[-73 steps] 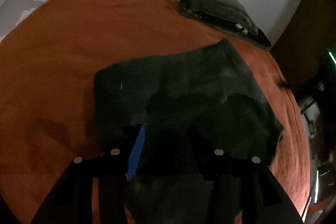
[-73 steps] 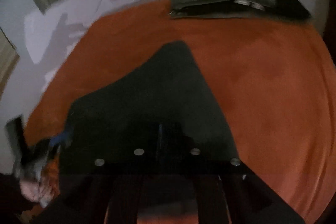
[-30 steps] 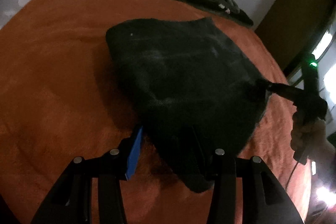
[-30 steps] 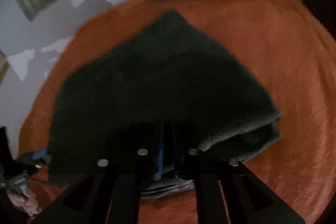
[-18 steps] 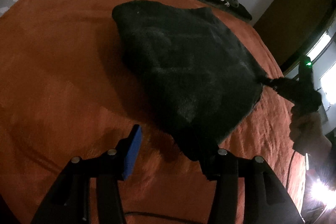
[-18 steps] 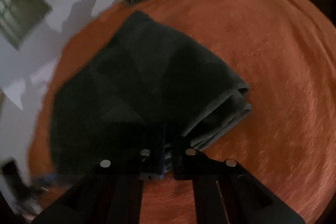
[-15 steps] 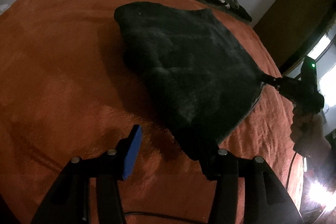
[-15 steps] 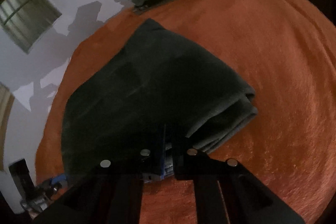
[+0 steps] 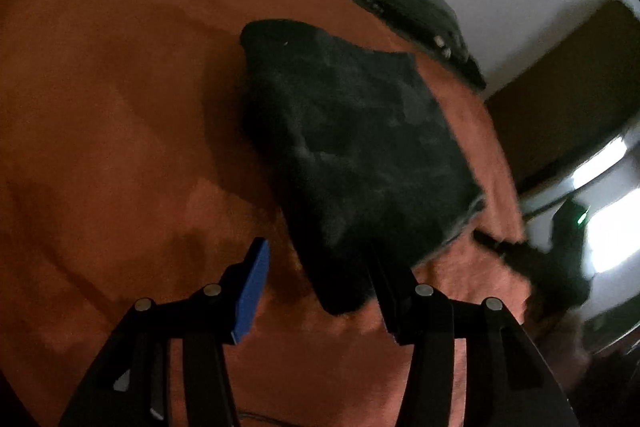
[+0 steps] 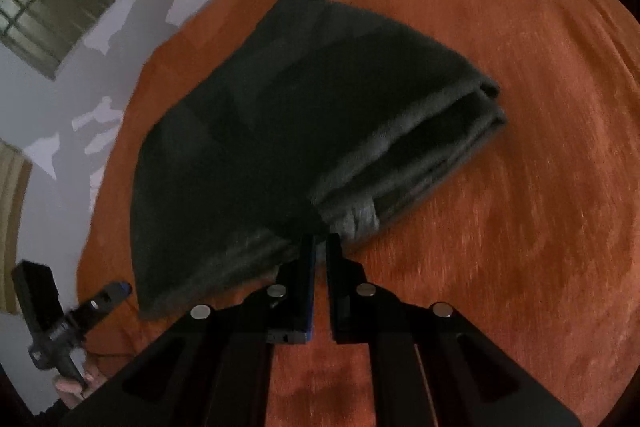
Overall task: Fold clothes
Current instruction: 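Press the folded bundle flat with the right tool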
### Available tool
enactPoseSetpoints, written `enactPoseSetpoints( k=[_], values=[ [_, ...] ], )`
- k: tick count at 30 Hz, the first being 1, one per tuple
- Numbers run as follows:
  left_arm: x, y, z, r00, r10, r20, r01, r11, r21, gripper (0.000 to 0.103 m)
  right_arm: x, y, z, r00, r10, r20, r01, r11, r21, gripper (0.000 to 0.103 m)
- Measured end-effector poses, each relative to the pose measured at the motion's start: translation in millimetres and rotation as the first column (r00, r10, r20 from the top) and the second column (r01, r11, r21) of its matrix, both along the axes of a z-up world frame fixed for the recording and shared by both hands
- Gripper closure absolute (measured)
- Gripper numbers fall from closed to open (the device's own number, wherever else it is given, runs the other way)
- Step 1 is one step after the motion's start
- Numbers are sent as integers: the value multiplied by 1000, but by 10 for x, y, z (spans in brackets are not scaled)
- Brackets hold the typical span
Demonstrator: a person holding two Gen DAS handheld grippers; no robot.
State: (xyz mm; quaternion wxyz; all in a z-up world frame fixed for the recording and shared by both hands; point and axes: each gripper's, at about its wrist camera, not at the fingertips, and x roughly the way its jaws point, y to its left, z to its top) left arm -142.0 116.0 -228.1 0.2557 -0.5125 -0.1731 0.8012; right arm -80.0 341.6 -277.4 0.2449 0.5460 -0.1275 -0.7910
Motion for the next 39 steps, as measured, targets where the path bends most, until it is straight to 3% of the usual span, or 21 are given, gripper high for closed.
enactPoseSetpoints(
  k=[6, 9, 18, 24, 27, 28, 31, 32, 36, 39],
  values=[
    [-30, -180, -95, 997, 63, 50, -64, 998, 25, 48, -4, -89, -10, 1000, 20, -21, -20, 1000, -11, 98],
    [-43, -232, -28, 997, 78, 23, -78, 997, 9, 48, -67, -174, 12, 999, 38, -25, -39, 998, -43, 98],
    [-21, -193, -2, 998, 56, 23, -57, 998, 19, 48, -256, -591, 141, 974, 181, -139, -181, 983, 11, 93],
    [-24, -215, 30, 998, 55, 21, -56, 998, 32, 48, -283, -799, 398, 947, 229, -227, -235, 972, -2, 93],
    [-14, -240, 35, 998, 56, 22, -56, 998, 36, 48, -334, -921, 263, 952, 240, -191, -244, 970, 5, 92],
    [-12, -249, 36, 998, 55, 22, -56, 998, 36, 48, -362, -949, 162, 958, 242, -155, -240, 970, 29, 88],
    [-25, -276, 37, 998, 57, 26, -58, 997, 41, 48, -433, -956, -208, 972, 232, -42, -227, 969, 100, 87],
    [-27, -285, 39, 998, 59, 28, -60, 997, 43, 48, -463, -907, -287, 975, 220, -39, -215, 972, 98, 87],
    [-33, -349, 21, 997, 70, 43, -72, 996, 54, 48, -543, -816, -182, 976, 200, -81, -191, 976, 109, 87],
    [-56, -368, -5, 996, 78, 51, -81, 995, 63, 48, -490, -701, -47, 978, 185, -96, -181, 983, 41, 87]
  ],
)
